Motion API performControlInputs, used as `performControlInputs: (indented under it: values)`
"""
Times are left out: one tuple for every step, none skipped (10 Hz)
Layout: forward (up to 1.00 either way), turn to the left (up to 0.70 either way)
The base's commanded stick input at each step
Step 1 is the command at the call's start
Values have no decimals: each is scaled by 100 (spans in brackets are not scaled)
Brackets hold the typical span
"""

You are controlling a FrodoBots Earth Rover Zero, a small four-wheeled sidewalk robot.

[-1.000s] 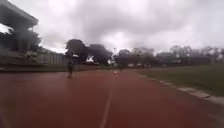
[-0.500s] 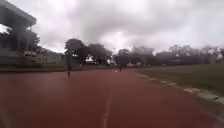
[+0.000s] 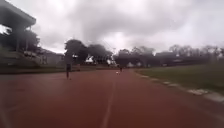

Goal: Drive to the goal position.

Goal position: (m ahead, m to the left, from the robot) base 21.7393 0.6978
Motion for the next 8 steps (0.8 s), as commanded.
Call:
performControlInputs:
  values:
    - [50,2]
    - [50,2]
    - [50,2]
    - [50,2]
    - [50,2]
    - [50,2]
    - [50,2]
    - [50,2]
